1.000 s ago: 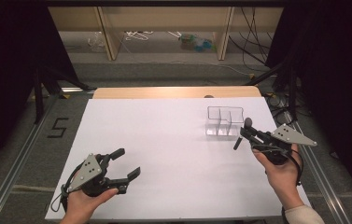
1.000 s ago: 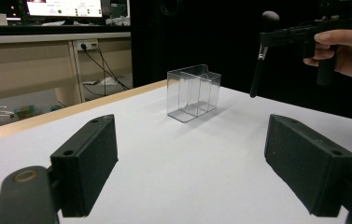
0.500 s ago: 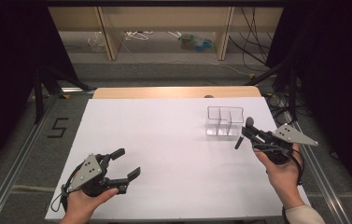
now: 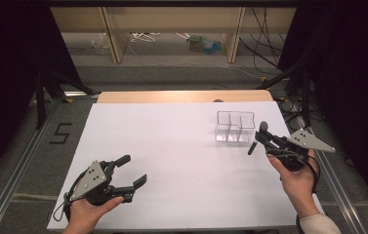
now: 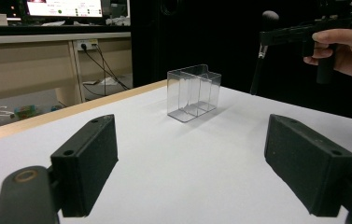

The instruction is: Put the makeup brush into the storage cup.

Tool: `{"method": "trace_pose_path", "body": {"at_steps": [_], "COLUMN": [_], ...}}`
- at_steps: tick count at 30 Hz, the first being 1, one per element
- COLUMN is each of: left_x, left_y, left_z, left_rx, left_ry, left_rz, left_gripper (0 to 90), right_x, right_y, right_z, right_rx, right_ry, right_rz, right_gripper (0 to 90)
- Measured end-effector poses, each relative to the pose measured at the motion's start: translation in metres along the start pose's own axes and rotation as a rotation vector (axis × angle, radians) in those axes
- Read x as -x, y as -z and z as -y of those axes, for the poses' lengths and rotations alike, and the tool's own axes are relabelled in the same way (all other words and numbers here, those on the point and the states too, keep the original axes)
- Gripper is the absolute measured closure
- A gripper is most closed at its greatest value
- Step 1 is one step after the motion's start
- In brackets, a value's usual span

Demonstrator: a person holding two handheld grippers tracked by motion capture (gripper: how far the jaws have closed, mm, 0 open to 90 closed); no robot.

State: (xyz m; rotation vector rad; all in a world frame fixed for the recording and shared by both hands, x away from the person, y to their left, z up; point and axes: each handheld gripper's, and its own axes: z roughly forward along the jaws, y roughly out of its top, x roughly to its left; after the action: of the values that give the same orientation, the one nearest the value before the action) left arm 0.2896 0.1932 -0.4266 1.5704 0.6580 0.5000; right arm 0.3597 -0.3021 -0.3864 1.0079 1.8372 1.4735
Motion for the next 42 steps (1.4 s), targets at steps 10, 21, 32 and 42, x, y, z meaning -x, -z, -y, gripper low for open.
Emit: {"method": "trace_pose_path", "body": {"at_steps": [10, 21, 32, 42], "left_x": [0.003, 0.003, 0.002, 0.002], "left_y": [-0.002, -0.002, -0.002, -0.002], "left_z": [0.001, 0.001, 0.002, 0.002], "left_rx": [-0.017, -0.011, -0.014, -0.016], "left_ry": [-0.010, -0.006, -0.012, 0.001], "left_rz": [0.012, 0.014, 0.014, 0.010], "left_gripper": [17.1, 17.1, 17.1, 17.1], "right_x": [0.003, 0.007, 0.012, 0.016], "right_y": [0.001, 0.001, 0.006, 0.001], "right_z": [0.000, -0.001, -0.006, -0.012], "right_rx": [-0.018, 0.014, 0.018, 0.032], "right_ry": [-0.009, -0.005, -0.007, 0.002], "right_rz": [0.008, 0.024, 0.040, 0.050], "right_gripper": [77.6, 77.6, 77.6, 77.7]}}
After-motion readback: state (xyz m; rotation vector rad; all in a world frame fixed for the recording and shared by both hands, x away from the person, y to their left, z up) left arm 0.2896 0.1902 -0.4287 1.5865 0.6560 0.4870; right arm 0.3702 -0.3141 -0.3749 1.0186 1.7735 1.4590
